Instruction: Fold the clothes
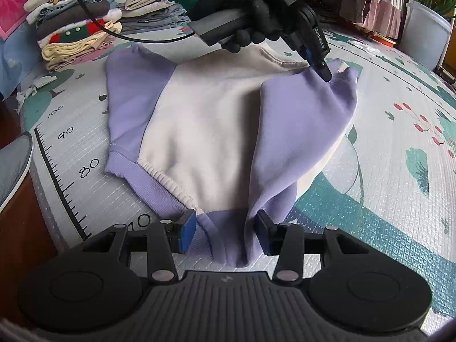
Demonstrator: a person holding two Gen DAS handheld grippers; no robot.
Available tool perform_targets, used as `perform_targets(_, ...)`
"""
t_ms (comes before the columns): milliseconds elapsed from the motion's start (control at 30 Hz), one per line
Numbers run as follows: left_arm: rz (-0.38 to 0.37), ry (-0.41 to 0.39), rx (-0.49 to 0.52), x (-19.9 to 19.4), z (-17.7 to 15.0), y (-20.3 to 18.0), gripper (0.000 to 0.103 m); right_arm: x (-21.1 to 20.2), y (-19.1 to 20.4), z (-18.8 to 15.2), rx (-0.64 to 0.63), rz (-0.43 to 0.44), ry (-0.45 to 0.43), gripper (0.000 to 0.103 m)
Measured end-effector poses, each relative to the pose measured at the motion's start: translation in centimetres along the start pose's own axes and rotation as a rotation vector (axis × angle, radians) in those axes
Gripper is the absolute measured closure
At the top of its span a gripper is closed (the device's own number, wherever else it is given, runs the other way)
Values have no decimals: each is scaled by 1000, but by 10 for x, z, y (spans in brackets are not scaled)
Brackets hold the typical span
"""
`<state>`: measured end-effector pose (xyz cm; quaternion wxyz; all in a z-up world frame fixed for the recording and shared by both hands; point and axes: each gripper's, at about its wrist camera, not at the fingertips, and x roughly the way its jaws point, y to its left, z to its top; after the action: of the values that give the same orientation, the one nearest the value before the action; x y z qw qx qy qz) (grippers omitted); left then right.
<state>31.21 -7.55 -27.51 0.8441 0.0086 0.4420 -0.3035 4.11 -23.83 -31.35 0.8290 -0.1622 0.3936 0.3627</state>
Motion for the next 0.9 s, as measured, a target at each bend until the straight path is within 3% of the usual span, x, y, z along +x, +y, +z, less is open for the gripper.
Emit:
perform_targets(33,6,0,5,-1,1,-1,93,0,0,0,1,0,-1,55)
perform_targets(133,41,29,16,-4,5,-4,55,-6,-5,0,19,-7,-6,55)
perform_targets(233,71,-41,47,-20,11,-11,57,-17,-9,2,23,-13,-23,55)
perform_targets(333,96,-109,211,-31,14,-33,68,-27,-16,9,37,-55,-78,58)
perform_targets(467,46,-66,332,-13,12,-56,79,-23,-24,25,27,-71,-130,65)
perform_targets(567,97,-24,335,12,17,-61,80,9,-27,35,32,-13,-67,66)
perform_targets(633,186,0,276,27,29,-53,80,33,-26,37,33,34,14,65)
perform_targets(700,245,27,237,34,40,-42,80,36,-16,32,-21,21,-6,65)
perform_targets(733,264,1,227,30,45,-38,80,36,-15,33,-19,25,-1,65)
perform_targets(833,259,-99,138,6,54,-24,80,34,-16,32,9,36,-1,66)
perform_targets(900,204,-126,136,-6,49,-25,80,30,-16,30,5,17,-25,66)
